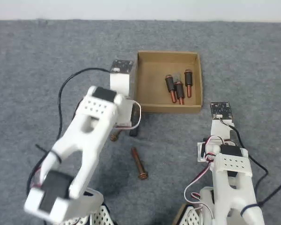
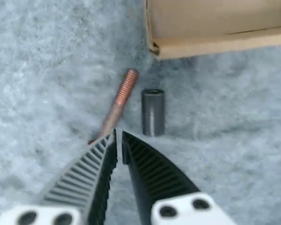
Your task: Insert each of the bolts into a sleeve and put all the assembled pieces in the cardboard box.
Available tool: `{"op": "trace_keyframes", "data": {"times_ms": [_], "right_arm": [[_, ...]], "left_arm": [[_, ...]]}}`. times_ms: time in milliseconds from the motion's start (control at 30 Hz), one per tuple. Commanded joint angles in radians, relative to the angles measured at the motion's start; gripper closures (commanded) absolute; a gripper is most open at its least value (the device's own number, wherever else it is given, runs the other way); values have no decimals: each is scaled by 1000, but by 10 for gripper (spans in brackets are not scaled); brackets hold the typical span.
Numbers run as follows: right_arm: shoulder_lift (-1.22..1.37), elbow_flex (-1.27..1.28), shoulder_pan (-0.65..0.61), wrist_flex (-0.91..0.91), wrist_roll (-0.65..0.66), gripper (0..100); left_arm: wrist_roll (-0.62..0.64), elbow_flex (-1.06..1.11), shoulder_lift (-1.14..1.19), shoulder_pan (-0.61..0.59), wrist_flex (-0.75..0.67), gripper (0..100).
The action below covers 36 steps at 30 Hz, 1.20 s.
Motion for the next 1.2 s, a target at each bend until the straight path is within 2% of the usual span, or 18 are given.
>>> {"op": "trace_keyframes", "data": {"times_ms": [0,200,400,467,733,1167], "right_arm": [[-33,-9,16,-16,23,992],[-33,-9,16,-16,23,992],[-33,-9,16,-16,23,992],[-33,-9,16,-16,23,992],[-33,-9,16,-13,23,992],[-33,-9,16,-8,23,992]], "left_arm": [[89,102,-164,68,-64,988],[133,234,-278,155,-71,988],[133,338,-336,152,-72,988],[135,377,-339,150,-110,988],[137,576,-338,60,-393,988],[132,587,-336,-83,-410,988]]}}
